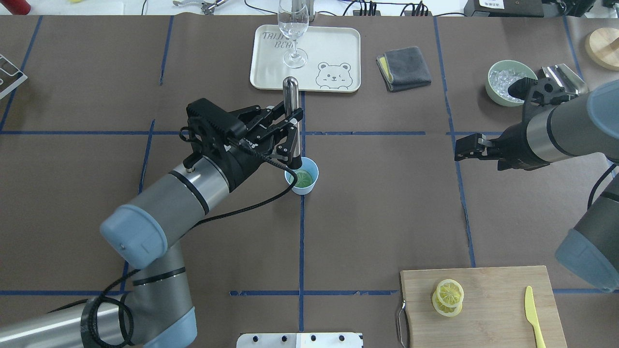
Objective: Squeeze lemon into cup
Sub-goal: 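Bring the steel rod upright over the blue cup with the left gripper, then press the steel rod down into the cup onto the lemon slice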
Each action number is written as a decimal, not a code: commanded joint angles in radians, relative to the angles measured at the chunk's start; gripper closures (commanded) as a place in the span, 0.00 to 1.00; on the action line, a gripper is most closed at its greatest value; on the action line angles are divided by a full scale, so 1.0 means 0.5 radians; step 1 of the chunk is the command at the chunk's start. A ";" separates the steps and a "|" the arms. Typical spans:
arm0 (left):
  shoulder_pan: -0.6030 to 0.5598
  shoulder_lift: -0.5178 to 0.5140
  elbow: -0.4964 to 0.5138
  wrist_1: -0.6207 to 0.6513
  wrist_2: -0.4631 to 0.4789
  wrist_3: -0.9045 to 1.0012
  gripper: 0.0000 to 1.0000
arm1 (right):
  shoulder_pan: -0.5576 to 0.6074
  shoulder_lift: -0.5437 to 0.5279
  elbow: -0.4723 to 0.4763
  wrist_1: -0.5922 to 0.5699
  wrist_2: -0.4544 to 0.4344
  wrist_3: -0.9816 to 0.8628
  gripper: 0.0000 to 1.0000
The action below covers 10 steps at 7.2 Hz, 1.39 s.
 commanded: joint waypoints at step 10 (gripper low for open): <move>0.136 -0.181 0.484 -0.229 0.289 0.113 1.00 | -0.007 0.011 0.006 0.003 0.017 0.024 0.00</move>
